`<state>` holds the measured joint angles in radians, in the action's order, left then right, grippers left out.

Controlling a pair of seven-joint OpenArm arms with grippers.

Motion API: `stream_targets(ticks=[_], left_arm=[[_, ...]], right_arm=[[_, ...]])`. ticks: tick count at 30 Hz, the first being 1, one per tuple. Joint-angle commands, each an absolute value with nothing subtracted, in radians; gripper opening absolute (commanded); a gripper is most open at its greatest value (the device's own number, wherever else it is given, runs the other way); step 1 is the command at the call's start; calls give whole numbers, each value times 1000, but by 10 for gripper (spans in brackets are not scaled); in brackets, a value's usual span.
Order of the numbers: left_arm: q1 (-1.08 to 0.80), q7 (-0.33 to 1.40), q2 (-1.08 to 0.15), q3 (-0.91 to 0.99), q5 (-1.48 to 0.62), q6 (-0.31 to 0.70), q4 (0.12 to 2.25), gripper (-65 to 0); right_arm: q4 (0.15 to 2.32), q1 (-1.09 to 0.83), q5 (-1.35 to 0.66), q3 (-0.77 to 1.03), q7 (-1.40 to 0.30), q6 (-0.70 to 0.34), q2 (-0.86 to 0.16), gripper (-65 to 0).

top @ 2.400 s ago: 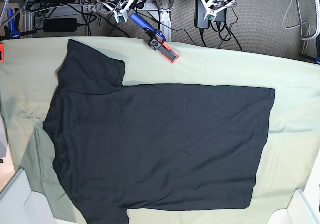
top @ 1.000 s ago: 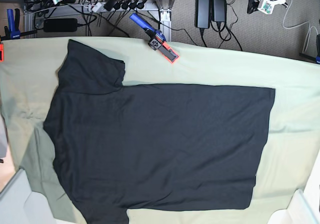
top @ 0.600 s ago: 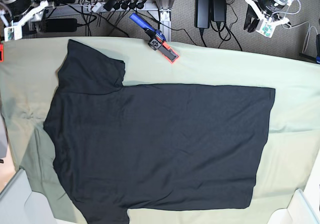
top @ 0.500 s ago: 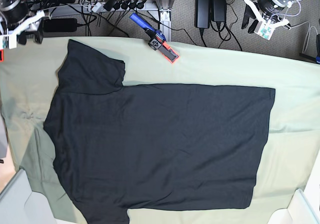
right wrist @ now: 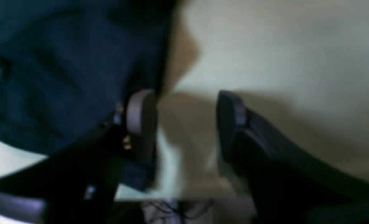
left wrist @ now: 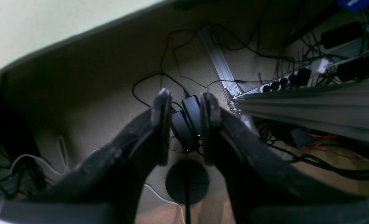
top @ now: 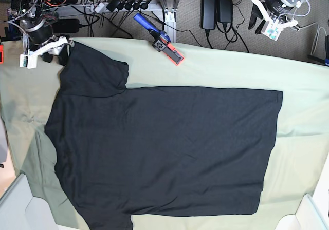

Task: Fold the T-shirt properly
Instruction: 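Move the right gripper to the black T-shirt's shoulder corner and grasp it, then grasp the hem corner along the same edge with the left gripper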

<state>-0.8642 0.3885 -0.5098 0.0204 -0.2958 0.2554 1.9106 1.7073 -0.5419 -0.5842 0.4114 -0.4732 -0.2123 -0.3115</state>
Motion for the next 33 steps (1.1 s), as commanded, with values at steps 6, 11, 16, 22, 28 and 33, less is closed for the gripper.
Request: stream_targets(ticks=[6,11,16,22,28,33], left_arm=[[-878,371,-519,54,-295,258,1931,-454],[-884,387,-519,68,-295,258,1950,-454],[-888,431,-519,68,-295,258,1991,-454],[-887,431,-519,68,-295,258,2000,-454],[-887,431,-519,68,-295,258,2000,-454],[-887,431,-519,68,-295,258,2000,-454]], right_arm=[[1719,-521,-611,368,-475,-250,-248,-333],[1720,-522,-638,355,-476,-292,-212,-333],[1725,-522,-696,353,-511,-332,-196,-333],[1730,-524,-764,348,-533,-391,-181,-333],[1745,-524,-812,329,-559,-434,-161,-333],[1749,-523,-796,315,-553,-434,-132,-333]])
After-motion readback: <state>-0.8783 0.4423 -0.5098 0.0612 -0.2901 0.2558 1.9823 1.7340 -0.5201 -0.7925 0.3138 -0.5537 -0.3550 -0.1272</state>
